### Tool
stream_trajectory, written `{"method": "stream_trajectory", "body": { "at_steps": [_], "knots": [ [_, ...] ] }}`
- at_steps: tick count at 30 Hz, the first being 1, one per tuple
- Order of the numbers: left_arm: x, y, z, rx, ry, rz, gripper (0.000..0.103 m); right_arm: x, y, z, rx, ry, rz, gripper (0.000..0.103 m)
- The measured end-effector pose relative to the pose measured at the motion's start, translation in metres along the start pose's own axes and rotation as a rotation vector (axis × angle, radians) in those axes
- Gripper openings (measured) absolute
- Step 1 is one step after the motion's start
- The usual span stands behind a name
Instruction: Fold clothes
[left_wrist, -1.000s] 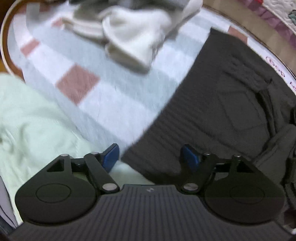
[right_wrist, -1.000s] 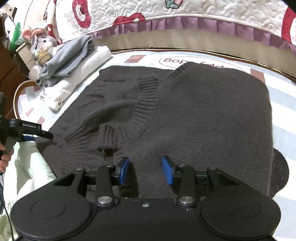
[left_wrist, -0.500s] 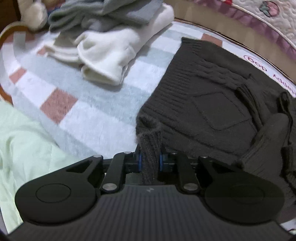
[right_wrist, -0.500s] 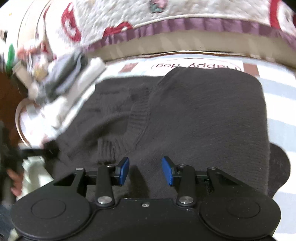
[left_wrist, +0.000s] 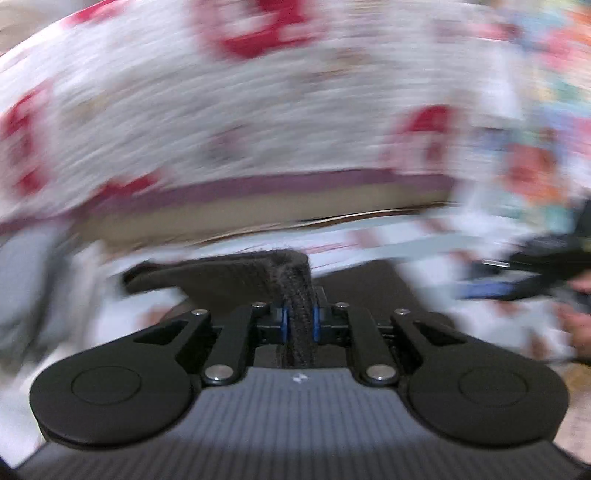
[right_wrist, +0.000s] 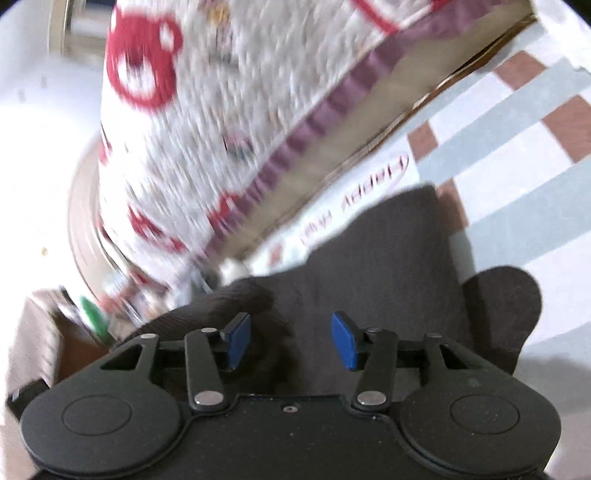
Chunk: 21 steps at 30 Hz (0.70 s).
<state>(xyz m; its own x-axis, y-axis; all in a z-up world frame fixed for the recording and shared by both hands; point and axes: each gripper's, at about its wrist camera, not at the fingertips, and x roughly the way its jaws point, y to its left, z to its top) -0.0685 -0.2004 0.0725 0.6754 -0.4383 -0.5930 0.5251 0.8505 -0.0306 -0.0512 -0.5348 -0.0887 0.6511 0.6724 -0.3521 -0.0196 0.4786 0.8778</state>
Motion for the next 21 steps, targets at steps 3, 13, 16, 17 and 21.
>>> {"method": "stream_trajectory", "body": {
  "at_steps": [3, 13, 16, 17, 21],
  "knots": [
    [0.039, -0.067, -0.007, 0.037, 0.101, -0.246, 0.010, -0.029, -0.019, 0.004, 0.078, -0.076, 0.016, 0.058],
    [0.127, -0.097, -0.074, -0.064, 0.347, -0.298, 0.009, -0.018, -0.058, 0.006, 0.168, 0.002, -0.089, 0.059],
    [0.120, -0.084, -0.066, -0.097, 0.300, -0.276, 0.009, -0.007, -0.057, 0.004, 0.125, 0.058, -0.155, 0.059],
    [0.116, -0.080, -0.064, -0.108, 0.282, -0.274, 0.009, -0.004, -0.057, 0.003, 0.113, 0.073, -0.180, 0.059],
    [0.107, -0.064, -0.057, -0.158, 0.233, -0.279, 0.009, 0.011, -0.072, -0.001, 0.139, 0.139, -0.209, 0.059]
  ]
}}
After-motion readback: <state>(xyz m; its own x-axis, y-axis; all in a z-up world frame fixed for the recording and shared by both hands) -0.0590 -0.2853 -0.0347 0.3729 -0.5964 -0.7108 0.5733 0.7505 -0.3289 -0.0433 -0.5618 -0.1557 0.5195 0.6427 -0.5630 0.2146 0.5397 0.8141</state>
